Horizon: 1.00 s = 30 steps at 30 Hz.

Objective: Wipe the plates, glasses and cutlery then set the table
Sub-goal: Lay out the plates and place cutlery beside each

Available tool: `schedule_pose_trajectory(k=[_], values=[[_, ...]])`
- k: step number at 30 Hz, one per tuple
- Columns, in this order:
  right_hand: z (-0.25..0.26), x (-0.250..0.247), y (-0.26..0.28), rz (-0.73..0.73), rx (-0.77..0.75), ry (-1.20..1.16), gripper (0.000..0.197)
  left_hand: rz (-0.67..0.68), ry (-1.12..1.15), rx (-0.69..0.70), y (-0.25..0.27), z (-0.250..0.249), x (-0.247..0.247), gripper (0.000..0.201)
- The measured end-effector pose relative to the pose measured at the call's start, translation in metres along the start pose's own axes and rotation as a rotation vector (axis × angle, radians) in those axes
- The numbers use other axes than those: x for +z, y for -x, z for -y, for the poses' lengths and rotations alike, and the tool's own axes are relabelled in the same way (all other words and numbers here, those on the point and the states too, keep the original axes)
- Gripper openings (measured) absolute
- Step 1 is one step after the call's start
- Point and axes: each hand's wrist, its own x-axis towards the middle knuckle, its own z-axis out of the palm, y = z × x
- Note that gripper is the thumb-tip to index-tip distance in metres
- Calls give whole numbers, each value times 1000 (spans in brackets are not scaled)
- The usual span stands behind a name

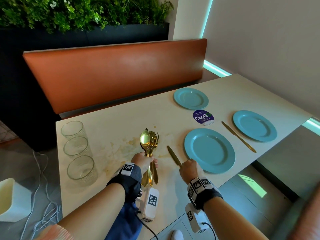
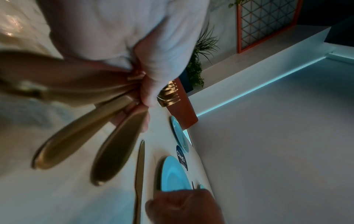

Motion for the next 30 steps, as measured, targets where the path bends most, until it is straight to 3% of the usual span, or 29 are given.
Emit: schedule_pose_trajectory(k=[4,7,17,21,24,30], values=[[17,-28,-9,-154,-89,-226,23,26,36,26,3,-12,1,6],[34,-52,-11,-165,-136,-370,17,34,39,50,5,-26,1,11],[46,-93,-45,-213,-336,-272,23,66,-45,133,-28,-67,7,12],[40,-96,-87,-250,-474,-206,26,22,-51,142,-56,-85,18,9],[37,-100,-124,-397,-640,-135,24,-12,-43,123,-78,-100,26,10],[33,-110,-191,-400,-806,-157,30,-65,-66,48,-123,-129,39,11]])
